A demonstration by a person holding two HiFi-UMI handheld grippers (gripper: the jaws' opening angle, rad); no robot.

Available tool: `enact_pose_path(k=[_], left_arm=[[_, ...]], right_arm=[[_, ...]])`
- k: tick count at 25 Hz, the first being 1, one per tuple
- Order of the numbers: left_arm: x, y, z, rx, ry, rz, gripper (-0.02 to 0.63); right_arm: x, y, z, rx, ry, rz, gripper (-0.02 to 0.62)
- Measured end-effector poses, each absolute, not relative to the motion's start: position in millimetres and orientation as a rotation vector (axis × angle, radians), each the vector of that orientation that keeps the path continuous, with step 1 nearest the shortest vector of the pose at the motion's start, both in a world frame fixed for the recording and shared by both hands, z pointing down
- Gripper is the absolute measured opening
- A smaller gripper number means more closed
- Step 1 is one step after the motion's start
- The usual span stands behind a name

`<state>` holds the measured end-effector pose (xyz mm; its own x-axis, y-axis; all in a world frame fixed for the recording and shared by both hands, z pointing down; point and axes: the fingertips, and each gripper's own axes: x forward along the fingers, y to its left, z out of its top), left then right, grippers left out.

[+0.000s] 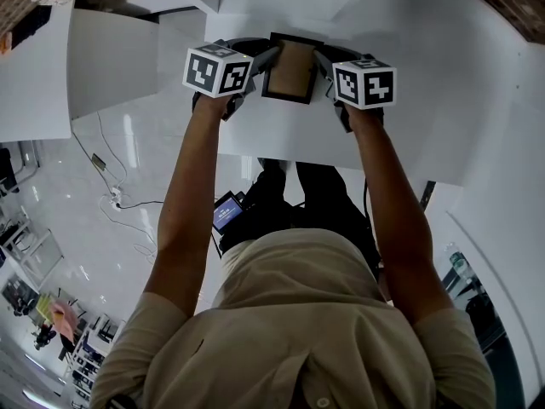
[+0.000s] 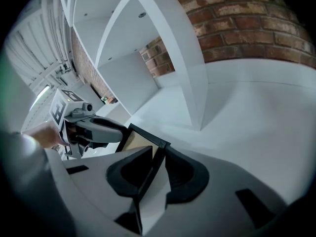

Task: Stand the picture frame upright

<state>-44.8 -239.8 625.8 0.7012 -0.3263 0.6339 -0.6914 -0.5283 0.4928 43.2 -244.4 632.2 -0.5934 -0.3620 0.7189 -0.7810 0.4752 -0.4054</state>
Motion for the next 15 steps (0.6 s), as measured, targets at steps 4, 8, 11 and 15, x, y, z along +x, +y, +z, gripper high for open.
enact_pose_path(k=[4,8,11,15], left_arm=[[-46,-244,606,2.185,-0.779,0.591,0.083],[-47,-243,595,2.201,-0.789,0.572,0.083],[-49,-244,583,2.223,-0.802,0.545,0.083],[-52,-244,569,2.247,-0.825,0.528,0.083]], right_arm=[[43,-250,611,0.968,-2.216,0.955,0.071],[41,-252,591,0.99,-2.245,0.907,0.071],[39,-253,579,0.998,-2.261,0.873,0.071],[36,-252,564,1.003,-2.286,0.828,0.071]])
